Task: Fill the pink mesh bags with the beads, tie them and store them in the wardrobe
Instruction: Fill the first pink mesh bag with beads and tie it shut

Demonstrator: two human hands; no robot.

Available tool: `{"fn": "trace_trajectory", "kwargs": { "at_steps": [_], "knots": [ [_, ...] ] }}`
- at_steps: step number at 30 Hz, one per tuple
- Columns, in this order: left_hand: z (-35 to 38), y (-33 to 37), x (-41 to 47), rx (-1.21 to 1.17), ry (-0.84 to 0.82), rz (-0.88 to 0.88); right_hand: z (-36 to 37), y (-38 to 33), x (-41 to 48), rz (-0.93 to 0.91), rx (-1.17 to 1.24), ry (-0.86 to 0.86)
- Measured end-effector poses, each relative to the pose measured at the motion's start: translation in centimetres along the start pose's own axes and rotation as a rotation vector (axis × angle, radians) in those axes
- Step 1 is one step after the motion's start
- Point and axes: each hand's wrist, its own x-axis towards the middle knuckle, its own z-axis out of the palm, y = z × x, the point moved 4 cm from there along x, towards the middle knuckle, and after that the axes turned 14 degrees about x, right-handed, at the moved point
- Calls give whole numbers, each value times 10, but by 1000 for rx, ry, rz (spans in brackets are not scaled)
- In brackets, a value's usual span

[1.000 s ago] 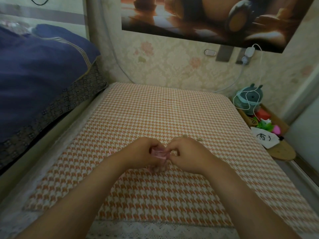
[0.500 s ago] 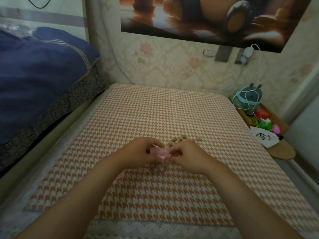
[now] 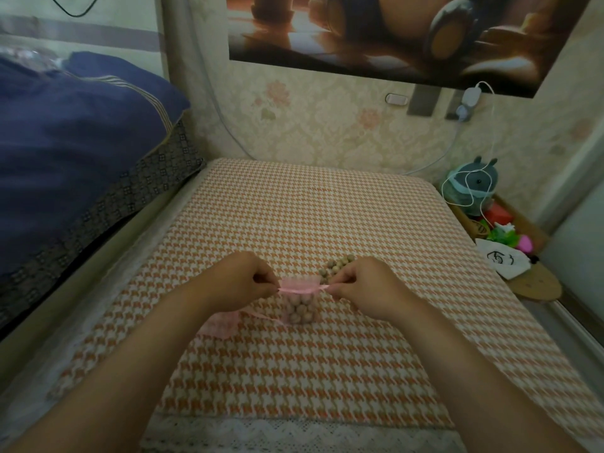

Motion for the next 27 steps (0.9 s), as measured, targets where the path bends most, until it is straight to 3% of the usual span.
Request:
{"fn": "trace_trajectory", "kwargs": {
  "at_steps": [7,17,27],
  "knots": [
    [-3,-8,-2,38,14,-17,-10,8,0,80,17,-5],
    [-5,-29,-15,-109,21,-71,-10,19,0,139,56,-57],
    [-8,-36,-18,-48,-11,-24,-9,25,-1,212,92,-141]
  ]
}}
